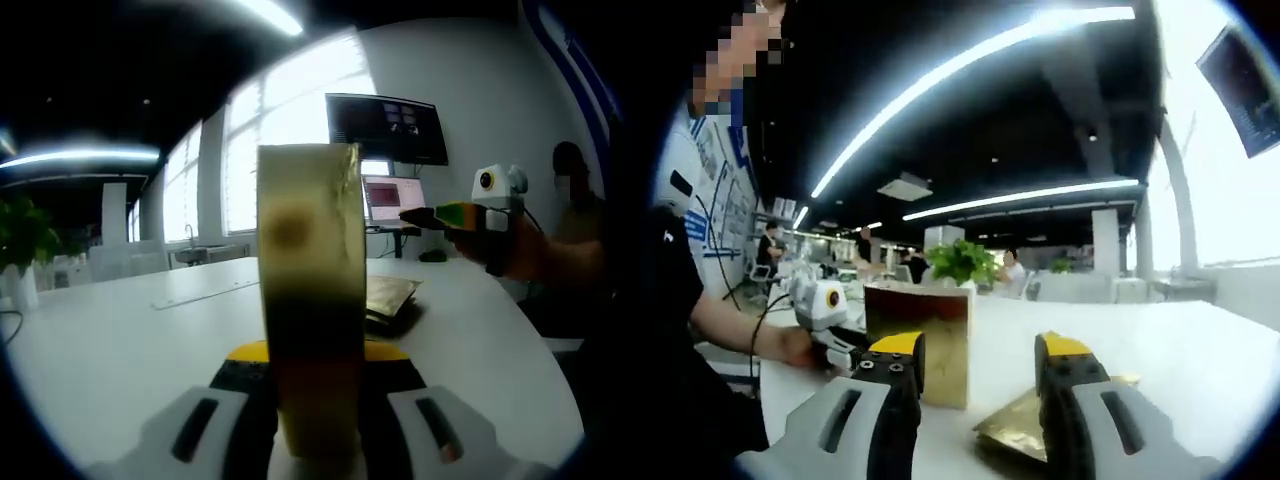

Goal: Extract single mask from mask box in order stack masks on table

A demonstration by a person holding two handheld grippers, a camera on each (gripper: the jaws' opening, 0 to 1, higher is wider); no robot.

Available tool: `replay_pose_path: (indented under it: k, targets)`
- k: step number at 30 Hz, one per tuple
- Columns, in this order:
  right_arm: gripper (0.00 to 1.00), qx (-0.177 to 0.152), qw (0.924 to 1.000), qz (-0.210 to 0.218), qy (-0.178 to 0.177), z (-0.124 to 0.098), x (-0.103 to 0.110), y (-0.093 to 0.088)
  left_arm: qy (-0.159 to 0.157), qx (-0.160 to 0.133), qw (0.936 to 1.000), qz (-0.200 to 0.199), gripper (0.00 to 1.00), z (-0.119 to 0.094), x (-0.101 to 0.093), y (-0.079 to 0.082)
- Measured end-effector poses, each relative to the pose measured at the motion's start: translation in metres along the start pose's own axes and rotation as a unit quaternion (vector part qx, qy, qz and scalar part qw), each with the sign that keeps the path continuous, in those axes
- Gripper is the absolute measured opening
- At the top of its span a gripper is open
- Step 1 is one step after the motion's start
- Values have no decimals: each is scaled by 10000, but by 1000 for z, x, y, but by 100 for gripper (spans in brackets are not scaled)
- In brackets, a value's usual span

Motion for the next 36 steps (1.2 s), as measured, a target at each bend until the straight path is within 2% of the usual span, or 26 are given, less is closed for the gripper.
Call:
replay_pose_path:
  k: [5, 7, 9, 19, 28, 31, 36]
  targets:
    - [41, -137, 9991, 396, -29, -4, -7, -2, 7, 2, 10000, 0, 31, 0, 0, 0]
    - [41, -300, 9992, 274, -64, -6, -10, 2, 8, 3, 10000, 1, 31, 0, 0, 0]
    - [41, -281, 9993, 201, -110, -7, -11, 0, 7, 3, 10000, 1, 31, 0, 0, 0]
    - [40, -208, 9994, 267, -43, -11, -18, -30, 16, 4, 10000, 2, 31, 0, -1, -1]
    - [40, -158, 9996, 227, -1, -10, -11, -29, 18, 4, 10000, -3, 31, 1, -1, 0]
    - [38, -43, 10000, 3, 77, -9, -6, -32, 14, 3, 10000, -10, 31, 1, 0, 0]
    - [39, -10, 9999, -45, 148, -8, -5, -33, -24, -20, 10000, 58, 31, 0, -2, 1]
Point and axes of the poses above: the point that each gripper's makers call its tool centre point, and the gripper's own axes: z roughly forward along the fingers, x roughly to its left, y roughly out of its top, the point moved 3 cm from there along -z, roughly backward along the fingers, and after that the axes turned 1 degree about -z, right-handed, at the moved point
